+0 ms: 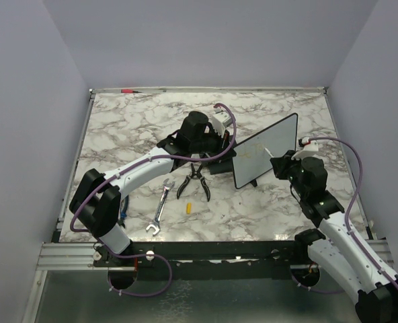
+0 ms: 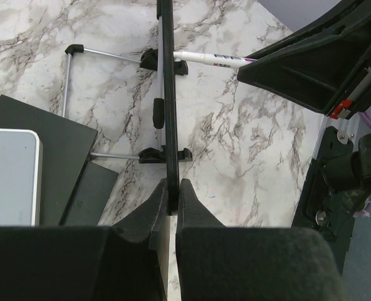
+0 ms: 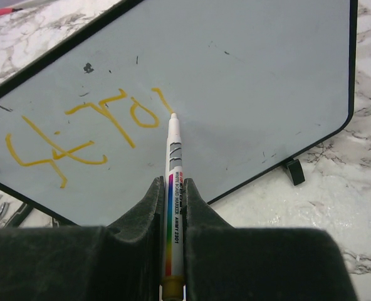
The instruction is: Write a sentence on the whiteboard
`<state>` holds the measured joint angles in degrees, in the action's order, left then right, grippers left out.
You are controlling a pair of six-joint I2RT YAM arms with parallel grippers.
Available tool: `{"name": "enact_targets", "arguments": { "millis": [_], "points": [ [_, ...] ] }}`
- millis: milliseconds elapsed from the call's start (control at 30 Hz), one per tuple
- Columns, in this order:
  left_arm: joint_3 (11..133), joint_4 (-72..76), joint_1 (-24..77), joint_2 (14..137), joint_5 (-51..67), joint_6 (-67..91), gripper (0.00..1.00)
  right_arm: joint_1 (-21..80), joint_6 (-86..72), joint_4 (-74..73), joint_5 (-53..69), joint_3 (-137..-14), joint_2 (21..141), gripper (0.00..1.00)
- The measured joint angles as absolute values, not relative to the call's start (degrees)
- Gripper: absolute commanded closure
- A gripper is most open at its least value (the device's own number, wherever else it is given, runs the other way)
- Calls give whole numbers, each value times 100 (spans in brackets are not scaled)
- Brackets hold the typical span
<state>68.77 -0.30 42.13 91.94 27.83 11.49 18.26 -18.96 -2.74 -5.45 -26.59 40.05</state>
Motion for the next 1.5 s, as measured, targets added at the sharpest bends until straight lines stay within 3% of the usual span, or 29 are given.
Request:
{"name": "enact_targets", "arguments": {
  "millis": [1500],
  "points": [
    [6879,-34,4211,9194,2779,1149,100,1826,-1896,-82,-934,-2908,4233,99]
  ]
}}
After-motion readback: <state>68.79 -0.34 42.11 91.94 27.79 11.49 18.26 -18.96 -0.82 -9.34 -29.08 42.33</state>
